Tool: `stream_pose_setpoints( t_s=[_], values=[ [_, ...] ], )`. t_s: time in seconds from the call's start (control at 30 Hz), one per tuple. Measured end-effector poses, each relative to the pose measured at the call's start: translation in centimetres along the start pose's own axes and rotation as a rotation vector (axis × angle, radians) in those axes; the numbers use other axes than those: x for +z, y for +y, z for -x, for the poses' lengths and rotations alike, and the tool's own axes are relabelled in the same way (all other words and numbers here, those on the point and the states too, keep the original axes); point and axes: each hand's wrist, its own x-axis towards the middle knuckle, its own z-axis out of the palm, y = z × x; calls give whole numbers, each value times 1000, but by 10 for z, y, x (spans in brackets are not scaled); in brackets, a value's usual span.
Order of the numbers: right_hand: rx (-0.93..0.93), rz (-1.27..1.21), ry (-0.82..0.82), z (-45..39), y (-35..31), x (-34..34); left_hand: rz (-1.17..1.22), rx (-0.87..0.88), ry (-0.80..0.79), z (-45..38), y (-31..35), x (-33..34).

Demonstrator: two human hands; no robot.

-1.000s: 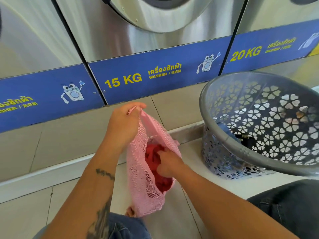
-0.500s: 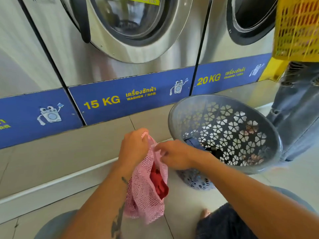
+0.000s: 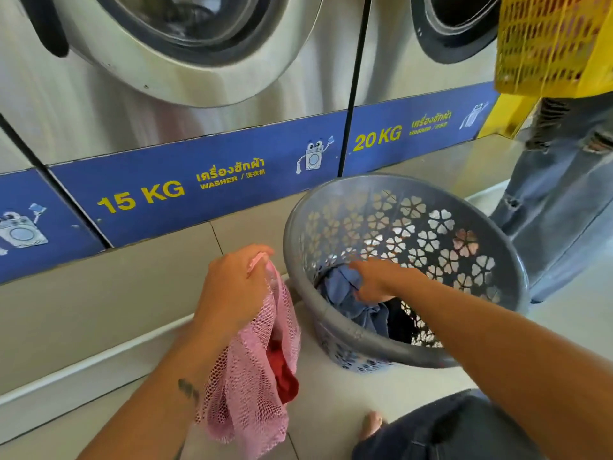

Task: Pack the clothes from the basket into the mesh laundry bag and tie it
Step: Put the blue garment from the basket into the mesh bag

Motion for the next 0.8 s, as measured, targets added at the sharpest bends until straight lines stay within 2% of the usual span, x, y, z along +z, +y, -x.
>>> stream_pose_setpoints(
  t_s=[0.07,0.17,0.3,0.43,0.53,0.6,0.8],
  values=[
    [68,92,-110,-24,3,14,-10,-23,-8,-6,-4,0],
    [67,197,-232,-59,-2,28,-8,-62,-21,-15,-16,1],
    [24,239,-298,-105,-16,57,-28,-118,-68,-25,-33,6],
    [18,180,-400,-134,-13,116,-53,-173,-118,-29,-44,10],
    [-79,346,-345,-126,-8,136,-43,-205,-160,-30,-51,9],
    [-110,368,-301,-120,-6,137,-69,-219,-215,-28,-54,7],
    [-208,468,-208,-98,-17,88,-208,-189,-292,-22,-59,0]
  ],
)
